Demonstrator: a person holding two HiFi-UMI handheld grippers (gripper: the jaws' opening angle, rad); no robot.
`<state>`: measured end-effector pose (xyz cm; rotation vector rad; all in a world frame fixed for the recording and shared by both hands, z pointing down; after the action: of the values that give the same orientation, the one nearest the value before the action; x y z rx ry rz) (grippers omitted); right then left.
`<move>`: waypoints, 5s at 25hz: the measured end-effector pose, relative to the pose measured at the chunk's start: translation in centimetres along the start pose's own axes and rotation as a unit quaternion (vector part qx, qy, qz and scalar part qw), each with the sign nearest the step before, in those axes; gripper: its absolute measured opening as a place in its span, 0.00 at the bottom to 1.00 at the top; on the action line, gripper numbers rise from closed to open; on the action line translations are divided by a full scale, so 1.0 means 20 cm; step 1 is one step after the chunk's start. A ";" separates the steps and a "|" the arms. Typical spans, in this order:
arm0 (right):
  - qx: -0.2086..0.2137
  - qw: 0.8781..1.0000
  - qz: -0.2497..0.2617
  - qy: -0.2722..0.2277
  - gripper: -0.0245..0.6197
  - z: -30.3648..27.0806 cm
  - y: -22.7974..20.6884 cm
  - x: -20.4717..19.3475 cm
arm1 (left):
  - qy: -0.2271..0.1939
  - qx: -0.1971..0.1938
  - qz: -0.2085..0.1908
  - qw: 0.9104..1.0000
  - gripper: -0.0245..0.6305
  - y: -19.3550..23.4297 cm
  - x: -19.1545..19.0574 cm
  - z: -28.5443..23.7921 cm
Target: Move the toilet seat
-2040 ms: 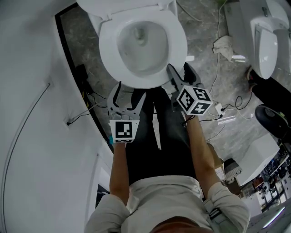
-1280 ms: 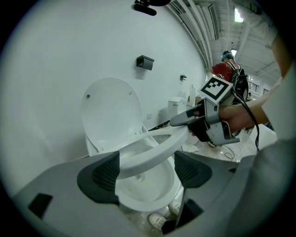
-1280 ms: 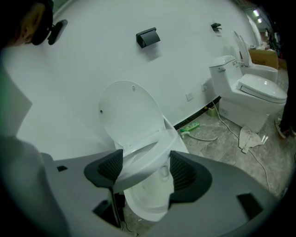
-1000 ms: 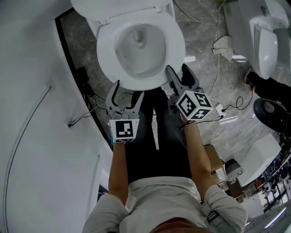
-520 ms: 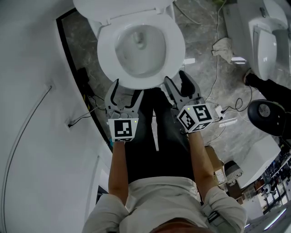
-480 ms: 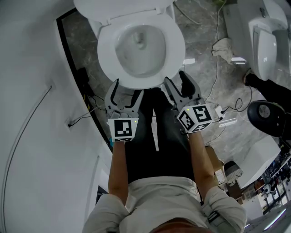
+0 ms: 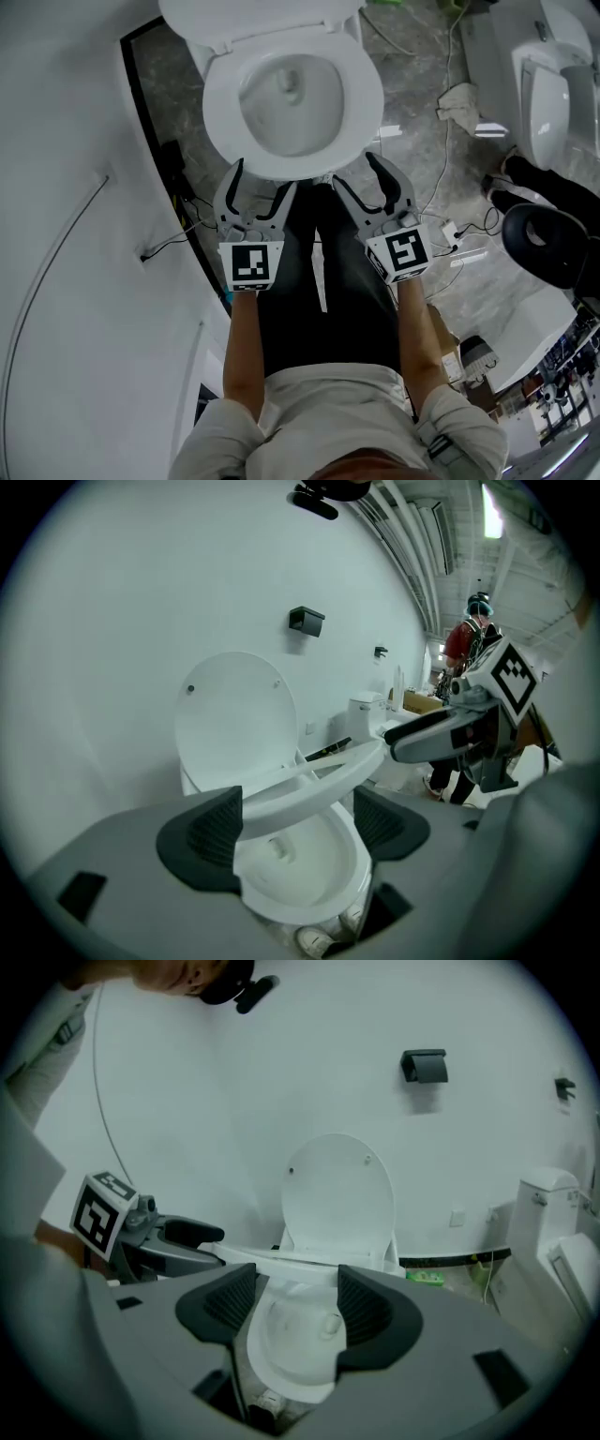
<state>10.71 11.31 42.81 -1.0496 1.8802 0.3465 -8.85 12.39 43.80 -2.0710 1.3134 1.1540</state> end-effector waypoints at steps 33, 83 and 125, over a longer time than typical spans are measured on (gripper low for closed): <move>-0.027 0.995 0.064 -0.065 0.46 -0.07 0.02 0.24 | -0.041 0.008 0.037 0.998 0.64 0.09 0.21 0.00; 0.010 0.997 0.046 -0.064 0.40 -0.16 -0.17 0.53 | -0.071 0.024 0.068 0.995 0.64 0.27 0.49 -0.09; -0.030 0.995 0.012 -0.097 0.40 -0.32 -0.25 0.80 | -0.093 0.013 0.094 0.991 0.62 0.48 0.74 -0.20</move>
<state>7.66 -3.90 33.92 -0.9969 1.7179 0.5041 -12.61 -2.70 34.62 -1.8022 1.4453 1.3668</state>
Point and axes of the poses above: the fingertips, and each gripper's own axes: z backward along the fingers, y to its left, x out of its top, the point moved 7 cm from there along z, backward along the fingers, and after that the axes turned 2 degrees about z, right-handed, at the moved point
